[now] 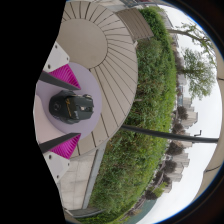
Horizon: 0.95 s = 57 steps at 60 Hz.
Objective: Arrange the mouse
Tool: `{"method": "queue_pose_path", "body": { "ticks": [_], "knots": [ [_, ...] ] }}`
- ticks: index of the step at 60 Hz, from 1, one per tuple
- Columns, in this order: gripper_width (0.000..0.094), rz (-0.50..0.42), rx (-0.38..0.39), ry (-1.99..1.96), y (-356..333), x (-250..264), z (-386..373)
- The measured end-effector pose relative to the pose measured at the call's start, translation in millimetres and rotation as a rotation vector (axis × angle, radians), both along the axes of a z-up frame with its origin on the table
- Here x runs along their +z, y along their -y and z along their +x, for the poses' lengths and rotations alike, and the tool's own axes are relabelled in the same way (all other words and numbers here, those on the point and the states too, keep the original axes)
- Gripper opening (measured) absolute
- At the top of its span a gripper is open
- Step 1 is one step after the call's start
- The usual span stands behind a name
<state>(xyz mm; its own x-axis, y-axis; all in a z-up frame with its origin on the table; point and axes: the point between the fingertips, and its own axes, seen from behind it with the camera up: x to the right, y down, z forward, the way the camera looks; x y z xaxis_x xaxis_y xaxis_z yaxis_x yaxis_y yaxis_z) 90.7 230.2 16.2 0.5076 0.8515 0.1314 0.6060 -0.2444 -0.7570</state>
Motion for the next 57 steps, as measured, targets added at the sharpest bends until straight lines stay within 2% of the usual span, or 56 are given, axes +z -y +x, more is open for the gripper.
{"method": "queue_pose_path", "body": {
  "ticks": [2, 7, 14, 24, 33, 42, 45, 50, 57],
  "knots": [
    [0.0822, 0.004, -0.001, -0.006, 4.8, 12.4, 5.6],
    [0.0859, -0.03, 0.01, -0.002, 30.3, 41.3, 21.1],
    [0.0863, -0.061, 0.004, 0.021, 80.6, 90.3, 55.6],
    [0.0855, -0.103, 0.056, 0.054, 173.2, 137.2, 91.2],
    [0.0855, -0.128, 0.117, 0.06, 240.2, 157.4, 93.8],
    [0.0854, -0.086, 0.194, 0.048, 285.7, 175.1, 79.8],
    [0.0856, -0.092, 0.201, 0.037, 295.8, 179.7, 74.3],
    [0.0855, -0.043, 0.217, 0.04, 304.5, 182.3, 68.9],
    [0.0856, -0.049, 0.209, 0.035, 323.9, 186.4, 65.7]
  ]
}}
